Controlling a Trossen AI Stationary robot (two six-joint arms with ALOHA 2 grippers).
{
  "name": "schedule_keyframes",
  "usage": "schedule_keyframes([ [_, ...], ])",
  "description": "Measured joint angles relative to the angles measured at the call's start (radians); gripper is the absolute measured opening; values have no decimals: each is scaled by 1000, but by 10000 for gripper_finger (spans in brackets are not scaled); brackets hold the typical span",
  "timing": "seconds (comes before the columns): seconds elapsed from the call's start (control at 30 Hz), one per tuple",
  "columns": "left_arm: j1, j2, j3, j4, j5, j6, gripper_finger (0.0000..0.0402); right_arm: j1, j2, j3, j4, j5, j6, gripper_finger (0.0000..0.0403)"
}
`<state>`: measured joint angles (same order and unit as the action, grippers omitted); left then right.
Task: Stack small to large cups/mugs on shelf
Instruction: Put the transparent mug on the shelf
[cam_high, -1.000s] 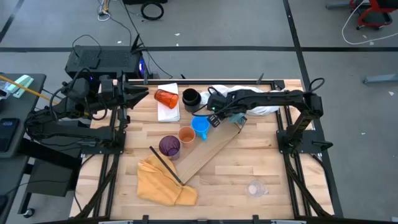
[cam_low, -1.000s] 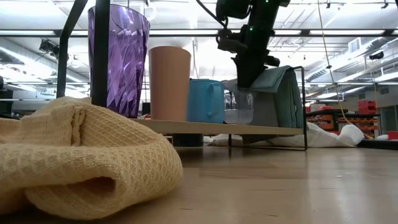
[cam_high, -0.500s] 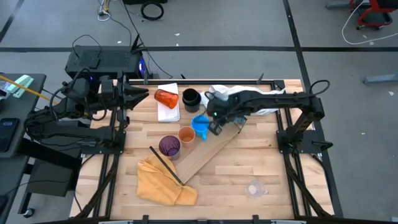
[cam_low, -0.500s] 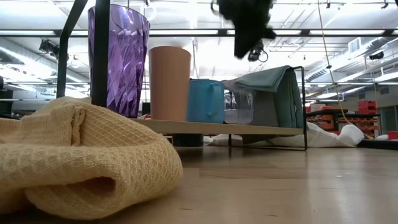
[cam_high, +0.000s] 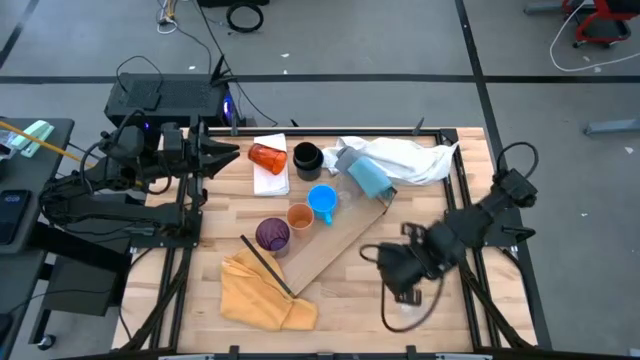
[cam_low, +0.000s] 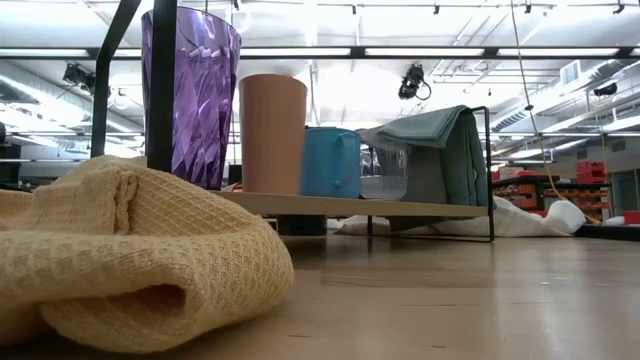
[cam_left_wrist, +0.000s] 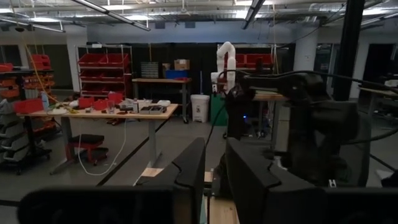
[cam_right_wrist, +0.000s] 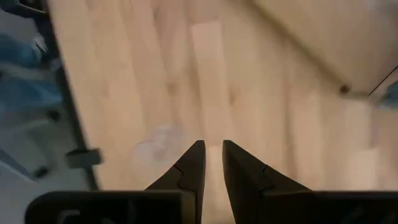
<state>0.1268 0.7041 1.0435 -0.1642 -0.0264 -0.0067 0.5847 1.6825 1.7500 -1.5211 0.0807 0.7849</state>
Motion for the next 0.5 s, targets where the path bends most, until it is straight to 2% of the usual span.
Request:
schedule_keyframes([
  [0.1, 0, 0, 0, 0, 1, 0, 74, 73, -2, -33, 2, 3, 237, 62],
  [0.2, 0, 0, 0, 0, 14, 1, 80, 147, 1, -81, 18, 6, 407, 68],
  [0.33, 0, 0, 0, 0, 31, 1, 86, 228, 1, -170, 121, 0, 559, 91],
  [0.5, 0, 0, 0, 1, 32, 1, 85, 276, 0, -276, 165, -7, 736, 120],
])
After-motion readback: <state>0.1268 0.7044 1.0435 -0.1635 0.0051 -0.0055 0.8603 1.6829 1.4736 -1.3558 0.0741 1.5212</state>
